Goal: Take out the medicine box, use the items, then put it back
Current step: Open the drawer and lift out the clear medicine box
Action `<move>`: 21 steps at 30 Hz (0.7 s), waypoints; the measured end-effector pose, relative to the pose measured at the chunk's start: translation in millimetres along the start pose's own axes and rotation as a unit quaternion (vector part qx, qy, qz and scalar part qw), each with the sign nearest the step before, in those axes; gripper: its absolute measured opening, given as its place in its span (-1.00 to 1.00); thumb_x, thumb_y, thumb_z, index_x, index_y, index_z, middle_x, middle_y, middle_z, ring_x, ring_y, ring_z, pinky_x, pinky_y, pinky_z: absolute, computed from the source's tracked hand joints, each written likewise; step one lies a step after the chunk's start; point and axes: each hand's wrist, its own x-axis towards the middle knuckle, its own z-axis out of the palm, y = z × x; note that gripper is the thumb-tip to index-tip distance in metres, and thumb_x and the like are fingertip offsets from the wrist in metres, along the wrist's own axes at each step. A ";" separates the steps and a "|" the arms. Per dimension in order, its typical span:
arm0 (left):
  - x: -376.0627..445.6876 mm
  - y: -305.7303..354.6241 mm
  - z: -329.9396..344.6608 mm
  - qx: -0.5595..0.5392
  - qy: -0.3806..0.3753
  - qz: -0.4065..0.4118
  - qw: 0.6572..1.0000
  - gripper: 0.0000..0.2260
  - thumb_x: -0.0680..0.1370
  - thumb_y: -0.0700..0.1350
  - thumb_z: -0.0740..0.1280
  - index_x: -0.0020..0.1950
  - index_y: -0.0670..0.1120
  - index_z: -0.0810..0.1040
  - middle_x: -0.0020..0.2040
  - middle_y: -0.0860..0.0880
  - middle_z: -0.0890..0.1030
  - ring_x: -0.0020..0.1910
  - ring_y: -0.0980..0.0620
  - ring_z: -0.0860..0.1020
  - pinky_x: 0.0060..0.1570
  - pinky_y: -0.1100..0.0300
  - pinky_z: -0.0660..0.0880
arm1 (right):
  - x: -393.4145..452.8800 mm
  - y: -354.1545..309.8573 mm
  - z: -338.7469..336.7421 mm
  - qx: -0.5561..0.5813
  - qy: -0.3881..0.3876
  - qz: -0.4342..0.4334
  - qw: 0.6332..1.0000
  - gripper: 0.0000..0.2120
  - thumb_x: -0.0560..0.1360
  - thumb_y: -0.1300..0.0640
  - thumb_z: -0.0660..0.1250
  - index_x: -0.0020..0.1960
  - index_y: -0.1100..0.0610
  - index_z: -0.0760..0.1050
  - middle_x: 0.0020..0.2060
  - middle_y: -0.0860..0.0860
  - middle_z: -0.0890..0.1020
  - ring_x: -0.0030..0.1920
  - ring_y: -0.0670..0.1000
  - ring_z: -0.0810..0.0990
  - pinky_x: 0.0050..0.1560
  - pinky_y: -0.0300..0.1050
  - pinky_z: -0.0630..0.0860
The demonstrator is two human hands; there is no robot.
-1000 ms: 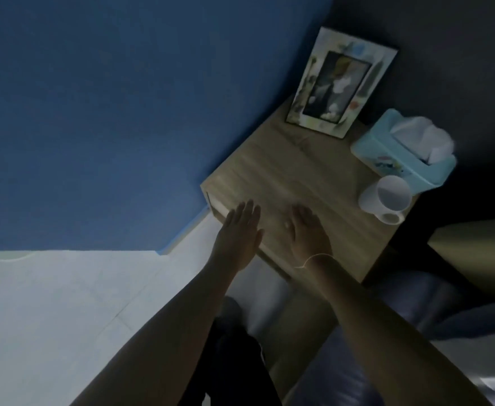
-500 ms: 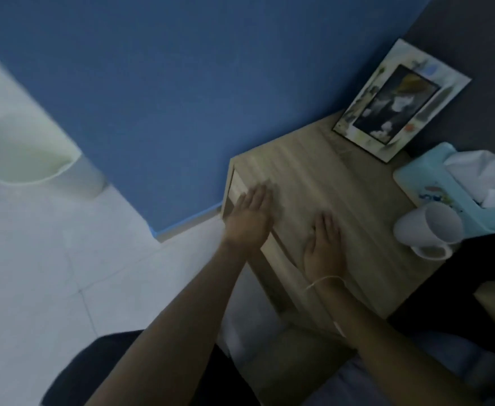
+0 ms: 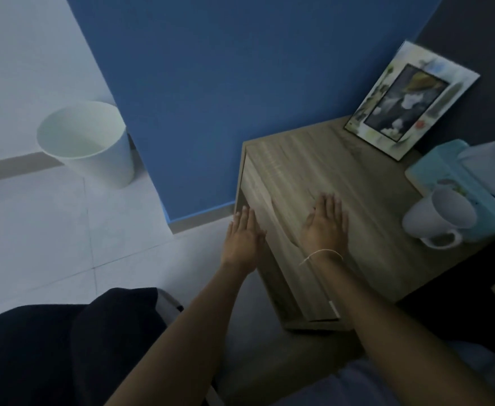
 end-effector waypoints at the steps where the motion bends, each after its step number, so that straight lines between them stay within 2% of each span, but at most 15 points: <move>1: 6.6 2.3 5.3 -0.018 0.004 -0.010 1.000 -0.45 0.65 0.06 0.00 0.55 -0.17 -0.06 0.58 -0.14 -0.05 0.56 -0.07 -0.08 0.54 0.05 -0.07 | 1.2 1.9 1.5 -0.007 -0.005 -0.005 1.000 -0.47 0.56 0.05 -0.09 0.50 0.18 0.18 0.51 0.11 0.24 0.53 0.09 0.10 0.51 0.10 0.03; 7: 40.7 13.2 29.9 -0.127 0.028 -0.039 0.991 -0.34 0.61 0.20 0.02 0.55 -0.13 -0.14 0.58 -0.11 -0.08 0.56 -0.06 -0.09 0.54 0.04 -0.08 | 7.5 10.7 6.7 -0.034 -0.021 -0.038 0.998 -0.42 0.57 -0.05 -0.19 0.53 0.15 0.04 0.54 0.09 0.14 0.54 0.08 0.04 0.52 0.08 -0.01; 13: 53.1 9.2 43.5 -0.180 0.065 -0.002 0.982 -0.32 0.59 0.16 0.09 0.55 -0.10 -0.15 0.59 -0.08 -0.05 0.56 -0.05 -0.06 0.54 0.02 -0.05 | 6.6 8.4 7.2 -0.019 0.002 -0.030 0.999 -0.45 0.58 -0.02 -0.08 0.51 0.18 0.13 0.52 0.11 0.21 0.54 0.08 0.09 0.52 0.07 0.01; 17: 57.3 5.5 46.7 -0.211 0.063 0.024 0.975 -0.32 0.59 0.14 0.12 0.55 -0.08 -0.17 0.59 -0.04 -0.08 0.56 -0.01 -0.10 0.54 -0.01 -0.08 | 5.8 8.7 7.5 -0.007 0.008 -0.030 1.000 -0.46 0.58 0.00 -0.05 0.50 0.19 0.17 0.50 0.12 0.24 0.53 0.08 0.10 0.53 0.06 0.01; 21: 58.2 2.0 43.8 -0.206 0.081 0.057 0.973 -0.32 0.60 0.06 0.17 0.54 -0.12 -0.16 0.58 -0.08 -0.08 0.53 0.09 -0.16 0.54 0.01 -0.13 | 5.0 7.0 4.9 -0.001 0.004 -0.029 1.000 -0.47 0.58 0.01 -0.03 0.50 0.20 0.17 0.51 0.13 0.23 0.54 0.08 0.09 0.53 0.06 0.01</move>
